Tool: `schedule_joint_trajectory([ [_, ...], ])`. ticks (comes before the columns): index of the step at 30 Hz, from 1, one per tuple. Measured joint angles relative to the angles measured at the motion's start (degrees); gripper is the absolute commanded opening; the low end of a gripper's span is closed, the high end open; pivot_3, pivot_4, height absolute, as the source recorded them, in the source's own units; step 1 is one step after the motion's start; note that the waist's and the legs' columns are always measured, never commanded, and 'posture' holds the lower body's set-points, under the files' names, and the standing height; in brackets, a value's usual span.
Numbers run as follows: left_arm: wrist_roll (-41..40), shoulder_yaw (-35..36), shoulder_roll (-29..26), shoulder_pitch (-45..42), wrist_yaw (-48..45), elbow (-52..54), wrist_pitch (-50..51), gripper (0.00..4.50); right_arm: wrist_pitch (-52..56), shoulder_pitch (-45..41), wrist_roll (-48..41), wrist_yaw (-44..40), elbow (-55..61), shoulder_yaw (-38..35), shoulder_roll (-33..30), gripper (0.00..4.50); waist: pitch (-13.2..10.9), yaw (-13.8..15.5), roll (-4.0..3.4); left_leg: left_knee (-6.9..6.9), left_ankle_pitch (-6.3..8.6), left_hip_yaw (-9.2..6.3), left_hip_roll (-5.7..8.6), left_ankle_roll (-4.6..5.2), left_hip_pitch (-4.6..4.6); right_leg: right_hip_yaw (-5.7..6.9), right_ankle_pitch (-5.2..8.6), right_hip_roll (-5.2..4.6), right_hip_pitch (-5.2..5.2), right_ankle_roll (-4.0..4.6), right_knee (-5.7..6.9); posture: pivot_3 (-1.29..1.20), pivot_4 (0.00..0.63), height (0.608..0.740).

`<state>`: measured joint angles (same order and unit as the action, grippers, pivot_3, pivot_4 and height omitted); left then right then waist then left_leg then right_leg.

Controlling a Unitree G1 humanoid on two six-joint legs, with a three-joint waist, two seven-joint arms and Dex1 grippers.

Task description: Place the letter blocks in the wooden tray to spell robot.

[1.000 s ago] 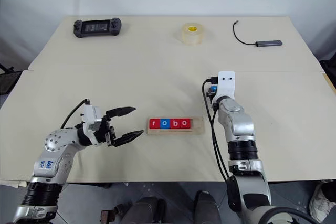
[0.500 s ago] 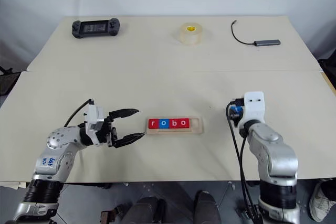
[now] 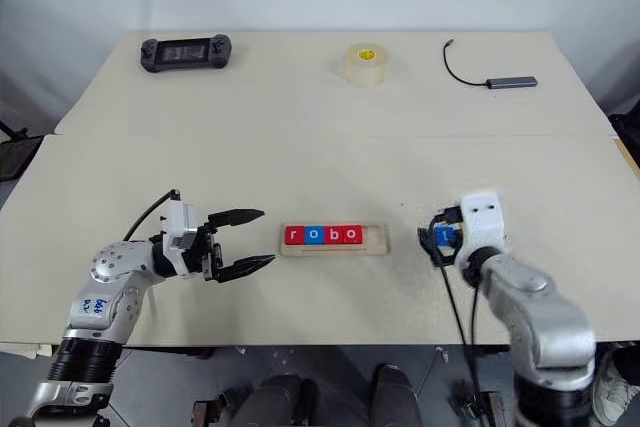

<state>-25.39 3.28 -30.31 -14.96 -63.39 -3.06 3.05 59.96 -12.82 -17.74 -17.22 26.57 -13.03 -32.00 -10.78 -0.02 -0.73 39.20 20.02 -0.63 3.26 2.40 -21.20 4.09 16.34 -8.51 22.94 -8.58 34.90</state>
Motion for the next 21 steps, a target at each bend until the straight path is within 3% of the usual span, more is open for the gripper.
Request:
schedule_joint_trajectory([
  [3, 0.01, 0.00, 0.02, -0.01, -0.10, -0.01, -0.23, 4.50, -10.52, -2.67, -0.77, -12.91, -9.11, 0.63, -8.65, 4.49, -0.01, -0.06, 0.01, -0.05, 0.00, 0.02, -0.08, 0.00, 0.00, 0.04, 0.00, 0.05, -0.01, 0.00, -0.08, 0.00, 0.150, 0.740],
  [6, 0.00, 0.00, 0.05, -0.06, -0.52, -0.03, -0.71, 4.50, -25.69, -2.67, -1.22, -33.08, -17.22, 5.81, -17.73, 4.49, -0.02, -0.11, 0.03, -0.06, 0.01, 0.06, -0.12, 0.02, 0.00, 0.09, -0.01, 0.07, -0.07, -0.01, -0.19, 0.00, 0.150, 0.740],
  [10, 0.02, 0.01, 0.09, -0.27, -0.57, -0.02, -0.88, 4.50, -46.76, -6.86, 3.60, -50.60, -31.93, 13.67, -21.93, 4.49, -0.05, -0.18, 0.08, 0.03, 0.01, 0.09, -0.12, 0.06, 0.08, 0.14, -0.10, 0.04, -0.30, -0.19, -0.44, 0.00, 0.150, 0.740],
  [17, -0.01, -0.61, 0.17, -0.46, -0.56, 1.70, -0.31, 4.50, -58.48, -20.53, 10.36, -60.28, -52.38, 21.09, -20.91, 4.49, -0.05, -0.19, 0.07, 0.08, 0.00, -0.04, -0.17, 0.01, 0.03, 0.26, -0.11, 0.01, -0.31, -0.20, -0.51, 0.00, 0.150, 0.740],
  [21, -0.30, -1.12, 0.12, -0.09, -0.82, 4.32, 1.17, 4.50, -60.89, -23.38, 11.82, -63.42, -57.34, 22.28, -19.82, 3.59, -0.05, -0.07, 0.08, 0.09, 0.01, -0.18, -0.17, -0.01, 0.01, 0.38, -0.11, 0.01, -0.42, -0.20, -0.62, 0.00, 0.150, 0.740],
])
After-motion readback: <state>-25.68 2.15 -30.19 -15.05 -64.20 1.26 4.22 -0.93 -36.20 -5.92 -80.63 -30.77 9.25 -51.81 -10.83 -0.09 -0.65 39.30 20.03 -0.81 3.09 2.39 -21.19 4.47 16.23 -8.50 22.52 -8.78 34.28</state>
